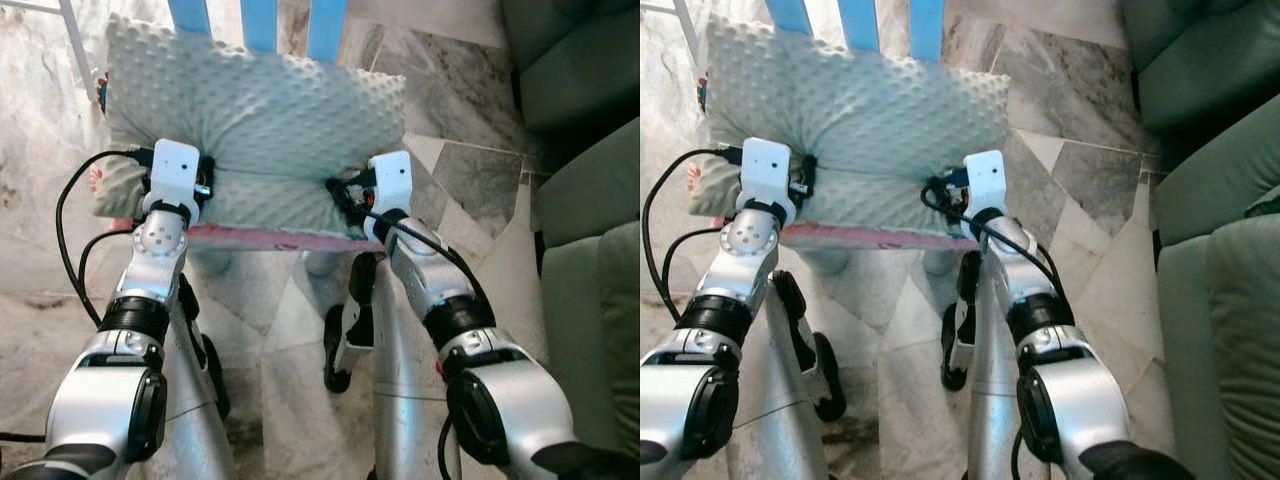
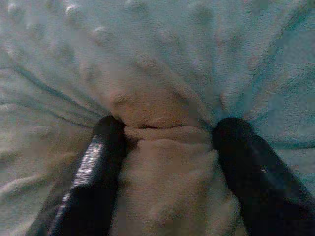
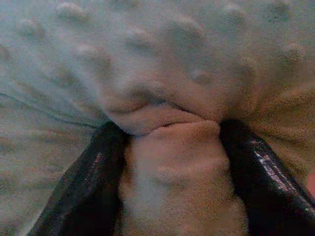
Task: Move the pillow to the sofa
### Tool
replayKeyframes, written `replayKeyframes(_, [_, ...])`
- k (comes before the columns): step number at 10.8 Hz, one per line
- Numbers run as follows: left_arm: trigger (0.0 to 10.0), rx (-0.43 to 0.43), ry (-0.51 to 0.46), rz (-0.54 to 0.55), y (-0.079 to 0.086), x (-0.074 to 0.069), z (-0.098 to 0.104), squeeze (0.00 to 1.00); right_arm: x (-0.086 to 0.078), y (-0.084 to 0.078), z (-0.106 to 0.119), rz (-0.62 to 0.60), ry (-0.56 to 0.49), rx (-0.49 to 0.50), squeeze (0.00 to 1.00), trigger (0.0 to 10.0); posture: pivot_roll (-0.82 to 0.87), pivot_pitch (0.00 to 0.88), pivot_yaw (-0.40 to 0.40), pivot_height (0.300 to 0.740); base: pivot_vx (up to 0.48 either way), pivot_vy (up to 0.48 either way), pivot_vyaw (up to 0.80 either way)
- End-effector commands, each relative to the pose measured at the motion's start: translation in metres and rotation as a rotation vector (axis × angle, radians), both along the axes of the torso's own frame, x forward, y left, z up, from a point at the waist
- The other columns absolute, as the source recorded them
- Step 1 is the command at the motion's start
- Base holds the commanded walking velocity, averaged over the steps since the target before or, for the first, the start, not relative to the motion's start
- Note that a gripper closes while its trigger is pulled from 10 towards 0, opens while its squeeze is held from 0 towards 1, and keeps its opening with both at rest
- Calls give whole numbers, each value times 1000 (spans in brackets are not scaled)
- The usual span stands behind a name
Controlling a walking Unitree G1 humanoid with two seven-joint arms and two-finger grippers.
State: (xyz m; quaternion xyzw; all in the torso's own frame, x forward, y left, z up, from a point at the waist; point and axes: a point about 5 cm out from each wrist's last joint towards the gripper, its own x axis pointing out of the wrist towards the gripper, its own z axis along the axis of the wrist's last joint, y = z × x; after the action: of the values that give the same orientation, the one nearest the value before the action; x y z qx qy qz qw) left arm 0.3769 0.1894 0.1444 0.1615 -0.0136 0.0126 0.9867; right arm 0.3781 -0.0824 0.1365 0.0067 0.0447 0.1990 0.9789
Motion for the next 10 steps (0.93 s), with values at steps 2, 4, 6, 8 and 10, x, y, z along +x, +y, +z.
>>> replayKeyframes(2, [0, -6, 248, -46, -8, -22, -62, 0, -9, 4, -31, -22, 140, 12, 0, 0, -17, 536, -171, 490, 0, 0, 0])
replayKeyframes(4, [0, -10, 257, -49, -8, -23, -64, 0, -6, 5, -26, -19, 131, 16, 0, 0, -24, 524, -170, 490, 0, 0, 0])
replayKeyframes(6, [0, -13, 238, -59, -14, -18, -58, 0, -7, -3, -31, -19, 147, 4, 0, 0, -15, 509, -173, 490, 0, 0, 0])
replayKeyframes(8, [0, -13, 230, -59, -14, -15, -54, 0, -5, -5, -30, -27, 156, 6, 0, 0, -15, 484, -170, 490, 0, 0, 0])
replayKeyframes(10, [0, -11, 209, -58, -14, -13, -50, 0, -1, -5, -23, -31, 141, 11, 0, 0, -11, 459, -161, 490, 0, 0, 0])
